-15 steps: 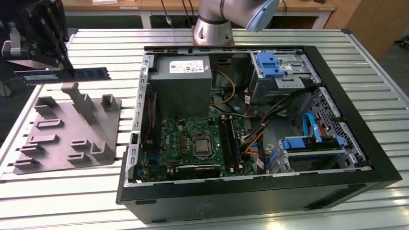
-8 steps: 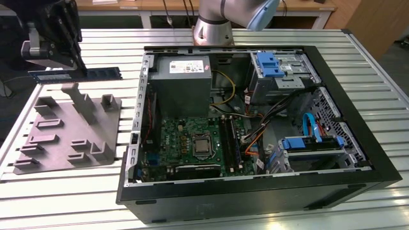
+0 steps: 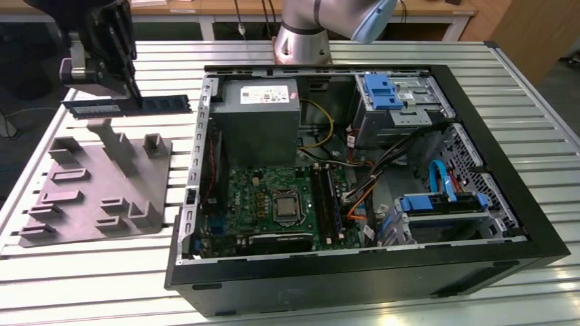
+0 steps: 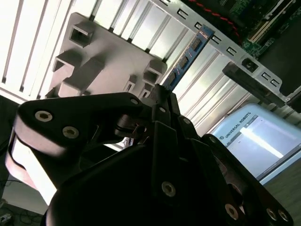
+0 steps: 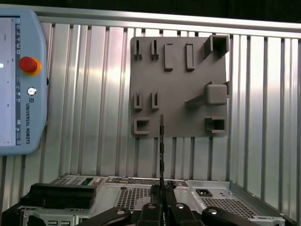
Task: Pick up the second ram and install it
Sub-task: 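Pick up the second ram and move it above second insertion slot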
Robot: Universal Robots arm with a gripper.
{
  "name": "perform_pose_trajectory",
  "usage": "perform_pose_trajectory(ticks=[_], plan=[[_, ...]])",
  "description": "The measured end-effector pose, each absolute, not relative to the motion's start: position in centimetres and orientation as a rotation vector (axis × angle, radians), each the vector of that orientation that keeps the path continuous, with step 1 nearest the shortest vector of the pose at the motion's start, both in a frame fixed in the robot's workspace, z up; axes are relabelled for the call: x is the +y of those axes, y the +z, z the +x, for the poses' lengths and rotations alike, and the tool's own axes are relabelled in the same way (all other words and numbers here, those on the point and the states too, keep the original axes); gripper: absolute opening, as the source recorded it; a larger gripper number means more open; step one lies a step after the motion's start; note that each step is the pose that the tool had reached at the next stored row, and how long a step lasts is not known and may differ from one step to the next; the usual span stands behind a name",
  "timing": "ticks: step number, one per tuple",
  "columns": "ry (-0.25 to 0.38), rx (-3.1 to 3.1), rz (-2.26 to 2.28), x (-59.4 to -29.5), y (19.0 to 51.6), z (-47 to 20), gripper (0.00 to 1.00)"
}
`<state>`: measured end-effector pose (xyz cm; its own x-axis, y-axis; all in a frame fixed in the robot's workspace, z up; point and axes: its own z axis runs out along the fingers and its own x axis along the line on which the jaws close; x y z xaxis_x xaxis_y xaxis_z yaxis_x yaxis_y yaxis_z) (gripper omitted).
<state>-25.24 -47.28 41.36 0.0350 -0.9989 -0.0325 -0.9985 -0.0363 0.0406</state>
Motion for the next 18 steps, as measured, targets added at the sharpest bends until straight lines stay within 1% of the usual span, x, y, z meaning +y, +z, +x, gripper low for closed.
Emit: perform_pose_trajectory(ticks=[18], plan=[[-0.082,-2.176,2.255,-47.2,41.0,-20.2,0.14]])
